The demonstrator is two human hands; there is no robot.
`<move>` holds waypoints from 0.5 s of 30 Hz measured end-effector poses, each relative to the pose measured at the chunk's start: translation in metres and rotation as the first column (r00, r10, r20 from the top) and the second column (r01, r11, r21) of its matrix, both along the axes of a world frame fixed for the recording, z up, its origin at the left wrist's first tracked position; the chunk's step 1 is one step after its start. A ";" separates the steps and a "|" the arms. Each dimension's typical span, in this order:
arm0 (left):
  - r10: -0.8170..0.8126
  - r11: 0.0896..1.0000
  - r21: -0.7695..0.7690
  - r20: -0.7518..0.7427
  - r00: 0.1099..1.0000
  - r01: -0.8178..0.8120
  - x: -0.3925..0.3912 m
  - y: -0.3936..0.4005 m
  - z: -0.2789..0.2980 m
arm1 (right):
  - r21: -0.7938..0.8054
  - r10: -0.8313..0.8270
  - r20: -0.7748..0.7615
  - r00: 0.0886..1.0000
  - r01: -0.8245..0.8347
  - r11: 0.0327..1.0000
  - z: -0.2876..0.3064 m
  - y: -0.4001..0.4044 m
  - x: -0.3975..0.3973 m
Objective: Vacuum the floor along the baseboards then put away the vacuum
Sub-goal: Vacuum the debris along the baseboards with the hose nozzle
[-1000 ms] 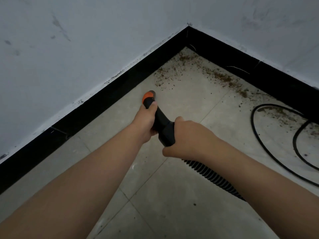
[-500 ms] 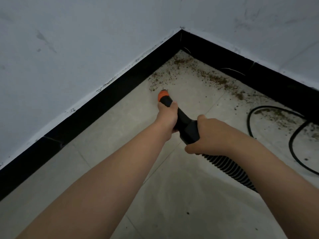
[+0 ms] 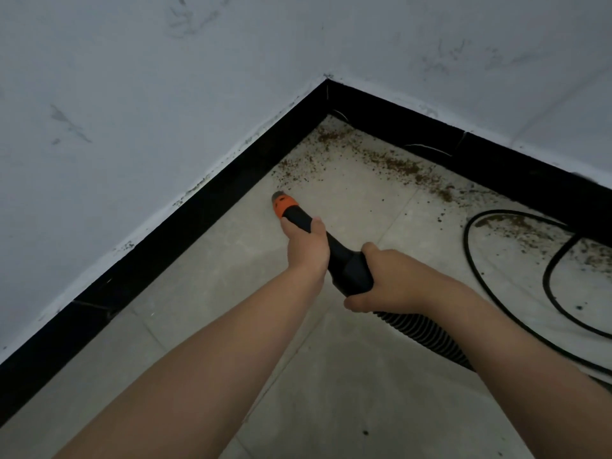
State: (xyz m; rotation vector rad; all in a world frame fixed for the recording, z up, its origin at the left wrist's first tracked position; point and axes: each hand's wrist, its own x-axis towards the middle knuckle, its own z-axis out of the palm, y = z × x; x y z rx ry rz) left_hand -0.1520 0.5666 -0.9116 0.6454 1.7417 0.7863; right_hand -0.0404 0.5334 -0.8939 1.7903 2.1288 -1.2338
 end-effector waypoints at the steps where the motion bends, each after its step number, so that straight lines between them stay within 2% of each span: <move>1: -0.006 1.000 0.003 -0.001 1.000 0.006 -0.005 0.001 0.000 | 0.020 -0.008 -0.004 1.000 0.008 1.000 -0.002 0.000 -0.006; 5: -0.063 0.998 0.005 -0.006 0.998 0.063 -0.023 0.009 0.000 | 0.089 -0.097 -0.025 0.995 0.099 0.991 -0.012 -0.005 -0.031; 10: -0.094 0.995 0.011 -0.030 0.995 0.094 -0.032 0.015 -0.003 | 0.063 -0.133 -0.027 0.991 0.135 0.989 -0.016 -0.002 -0.042; 15: -0.119 0.993 0.014 0.057 0.991 0.118 -0.017 0.018 0.000 | 0.057 -0.136 0.056 0.989 0.132 0.990 0.003 0.003 -0.021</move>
